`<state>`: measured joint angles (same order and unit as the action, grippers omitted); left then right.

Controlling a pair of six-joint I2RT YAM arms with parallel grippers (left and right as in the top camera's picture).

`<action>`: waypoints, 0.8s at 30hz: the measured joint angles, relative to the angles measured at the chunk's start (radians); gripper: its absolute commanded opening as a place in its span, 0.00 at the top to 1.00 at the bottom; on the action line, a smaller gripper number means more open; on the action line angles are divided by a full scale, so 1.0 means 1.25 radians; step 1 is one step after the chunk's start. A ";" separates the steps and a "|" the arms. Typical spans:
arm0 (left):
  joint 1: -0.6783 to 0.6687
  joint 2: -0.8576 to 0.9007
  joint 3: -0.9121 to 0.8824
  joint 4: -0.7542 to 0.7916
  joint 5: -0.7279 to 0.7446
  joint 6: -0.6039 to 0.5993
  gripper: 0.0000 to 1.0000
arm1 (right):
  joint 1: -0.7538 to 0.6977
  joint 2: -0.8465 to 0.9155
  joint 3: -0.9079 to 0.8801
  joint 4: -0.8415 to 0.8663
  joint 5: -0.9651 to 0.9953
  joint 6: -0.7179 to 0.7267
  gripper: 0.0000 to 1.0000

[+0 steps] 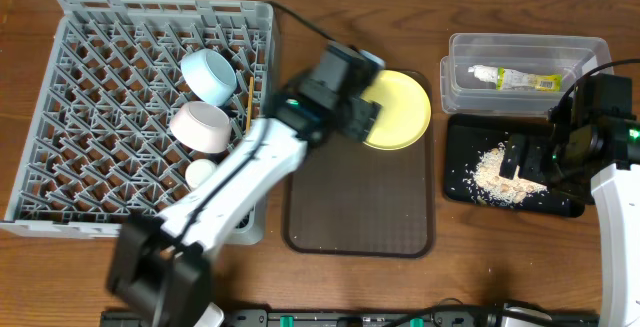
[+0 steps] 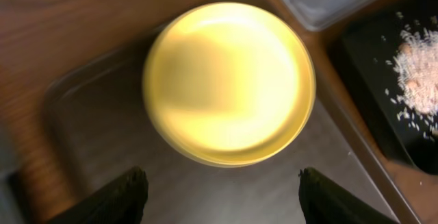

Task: Sort waste into correct bins and load items into the dishwasher
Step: 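Grasp the yellow plate rim with the left gripper and tilt it up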

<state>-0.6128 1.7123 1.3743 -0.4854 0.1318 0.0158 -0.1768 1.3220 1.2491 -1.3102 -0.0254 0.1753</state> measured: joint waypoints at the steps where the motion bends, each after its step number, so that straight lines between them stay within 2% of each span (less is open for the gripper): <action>1: -0.016 0.022 0.000 0.018 0.001 0.007 0.28 | 0.000 0.000 0.000 0.000 0.000 0.000 0.01; 8: -0.088 0.160 0.000 0.093 0.001 0.061 0.28 | 0.000 0.000 0.000 0.001 -0.002 0.000 0.01; 16: -0.099 0.259 0.000 0.101 0.001 0.088 0.30 | 0.000 0.000 0.000 0.000 -0.003 0.000 0.01; 18: -0.099 0.274 0.000 0.090 0.001 0.090 0.36 | 0.000 0.000 0.000 0.000 -0.003 0.000 0.01; 23: -0.099 0.279 0.001 0.019 0.001 0.094 0.67 | 0.000 0.000 0.000 0.000 -0.003 0.000 0.01; 24: -0.099 0.279 0.004 0.004 -0.001 0.096 0.70 | 0.000 0.000 0.000 0.000 -0.003 0.000 0.01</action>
<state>-0.7368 2.0605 1.3792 -0.4805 0.1310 0.1360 -0.1768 1.3220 1.2491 -1.3098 -0.0296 0.1753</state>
